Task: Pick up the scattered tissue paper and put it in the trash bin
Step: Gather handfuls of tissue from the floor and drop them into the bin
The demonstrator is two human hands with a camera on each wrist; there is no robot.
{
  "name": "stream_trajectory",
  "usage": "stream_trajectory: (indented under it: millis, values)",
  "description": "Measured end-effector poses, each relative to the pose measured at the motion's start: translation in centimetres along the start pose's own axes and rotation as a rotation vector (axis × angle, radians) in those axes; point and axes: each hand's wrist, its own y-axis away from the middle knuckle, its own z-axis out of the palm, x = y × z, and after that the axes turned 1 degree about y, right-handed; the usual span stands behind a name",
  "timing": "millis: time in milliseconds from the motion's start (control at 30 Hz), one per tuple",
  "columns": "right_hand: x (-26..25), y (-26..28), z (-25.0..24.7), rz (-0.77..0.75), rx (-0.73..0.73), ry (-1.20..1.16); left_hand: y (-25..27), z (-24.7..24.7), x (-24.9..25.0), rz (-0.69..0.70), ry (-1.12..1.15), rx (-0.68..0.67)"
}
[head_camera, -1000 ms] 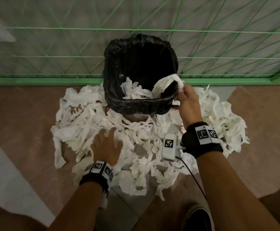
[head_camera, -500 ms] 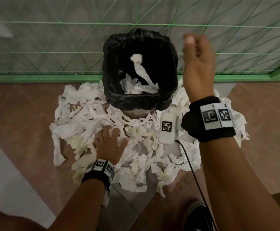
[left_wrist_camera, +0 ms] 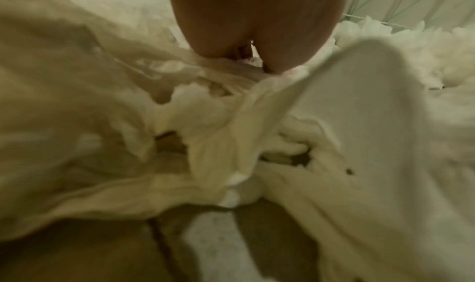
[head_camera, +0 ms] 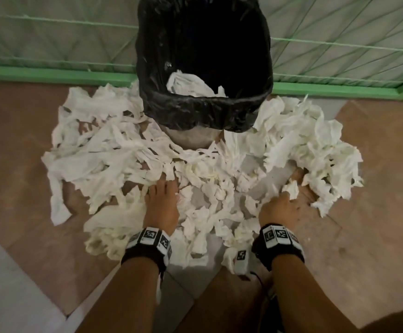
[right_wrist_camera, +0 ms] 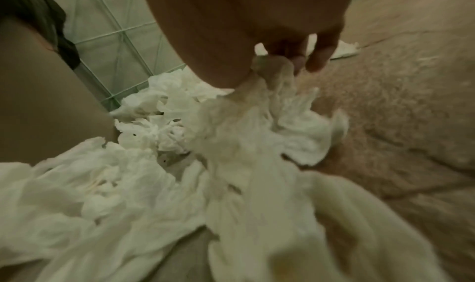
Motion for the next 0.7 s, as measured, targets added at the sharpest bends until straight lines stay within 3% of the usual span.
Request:
stream_trajectory:
  millis: [133, 233, 333, 467, 633, 700]
  values:
    - [-2.9, 1.4, -3.2, -0.056, 0.233, -0.324, -0.3, 0.3, 0.7, -0.072, 0.081, 0.073]
    - [-3.0, 2.5, -4.9, -0.102, 0.202, -0.473, -0.7, -0.1, 1.3, -0.027, 0.147, 0.281]
    - [-2.3, 2.7, -5.0, -0.161, 0.123, -0.432, -0.9, -0.8, 2.0, -0.030, 0.295, 0.461]
    - [-2.4, 1.2, -5.2, -0.185, 0.029, -0.544, -0.7, -2.0, 3.4, -0.162, 0.512, 0.406]
    - [-6.2, -0.3, -6.6, -0.151, -0.105, -0.830, -1.0, -5.2, 3.3, -0.108, 0.537, 0.280]
    - [-6.9, 0.4, -5.9, -0.096, -0.196, -0.918, -1.4, -6.0, 2.4, -0.128, 0.531, 0.321]
